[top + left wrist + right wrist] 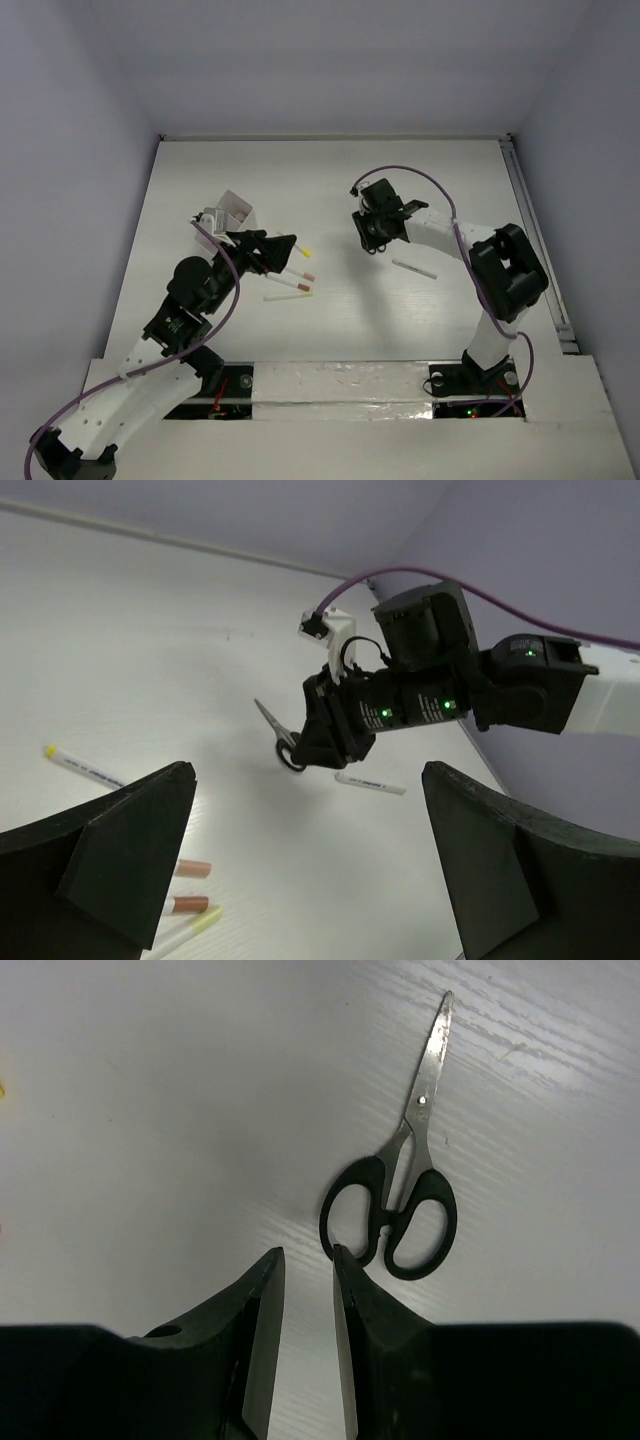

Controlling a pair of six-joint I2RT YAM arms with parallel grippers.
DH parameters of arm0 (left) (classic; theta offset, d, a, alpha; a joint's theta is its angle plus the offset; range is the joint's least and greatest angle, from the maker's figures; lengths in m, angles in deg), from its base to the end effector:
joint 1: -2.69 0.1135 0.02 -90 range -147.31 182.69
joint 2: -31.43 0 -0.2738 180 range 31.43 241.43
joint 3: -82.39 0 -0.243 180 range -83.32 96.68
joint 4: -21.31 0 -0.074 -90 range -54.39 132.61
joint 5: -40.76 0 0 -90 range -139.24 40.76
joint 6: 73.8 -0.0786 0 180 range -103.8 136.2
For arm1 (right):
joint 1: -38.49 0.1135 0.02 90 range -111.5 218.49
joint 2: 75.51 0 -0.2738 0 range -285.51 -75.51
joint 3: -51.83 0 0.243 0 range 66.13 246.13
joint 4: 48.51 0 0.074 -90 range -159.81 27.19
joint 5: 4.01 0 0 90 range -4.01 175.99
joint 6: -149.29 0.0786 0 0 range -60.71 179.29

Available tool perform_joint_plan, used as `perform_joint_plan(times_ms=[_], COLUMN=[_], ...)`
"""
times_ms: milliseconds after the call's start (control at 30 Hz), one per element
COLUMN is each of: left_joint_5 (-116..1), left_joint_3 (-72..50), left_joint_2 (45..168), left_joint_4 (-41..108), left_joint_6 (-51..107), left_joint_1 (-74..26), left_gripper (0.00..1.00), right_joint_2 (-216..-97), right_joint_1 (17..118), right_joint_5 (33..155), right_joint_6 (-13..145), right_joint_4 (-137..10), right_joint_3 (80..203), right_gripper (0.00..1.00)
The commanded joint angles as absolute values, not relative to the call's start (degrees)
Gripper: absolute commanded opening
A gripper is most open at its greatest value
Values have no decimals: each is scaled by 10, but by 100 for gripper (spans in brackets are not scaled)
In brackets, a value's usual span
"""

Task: Sort the stationery into containers
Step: Pick up the scissors from the center of the board.

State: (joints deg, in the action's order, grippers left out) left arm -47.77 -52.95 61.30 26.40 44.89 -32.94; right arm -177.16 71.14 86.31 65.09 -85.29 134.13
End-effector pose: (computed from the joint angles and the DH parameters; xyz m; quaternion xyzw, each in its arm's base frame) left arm 0.1377 -0.0962 0.3376 0.0292 0.6441 -0.3998 0.6514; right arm 0.3278 0.2106 0.1744 -0.2229 0.9303 0.0984 0.2742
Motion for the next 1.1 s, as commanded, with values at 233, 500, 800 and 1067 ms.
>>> perform_joint_plan(times_ms=[233, 500, 800, 1067], left_joint_5=[-488, -482, -475, -395], left_joint_3=[-548, -548, -536, -527], left_joint_2=[612, 609, 602, 594], left_joint_4=[226, 223, 236, 275], left_joint_6=[457, 458, 457, 486], left_joint_1=[-333, -333, -333, -333], left_gripper=[95, 95, 95, 95], right_joint_2=[-1843, -1859, -1793, -1689], right_joint_1=[709, 704, 704, 714], right_joint_5=[856, 876, 957, 1286], right_joint_6=[621, 634, 684, 790], right_joint_4=[-878, -882, -838, -697], right_joint_3=[1402, 1394, 1407, 1411], right_gripper=[27, 5, 0, 0])
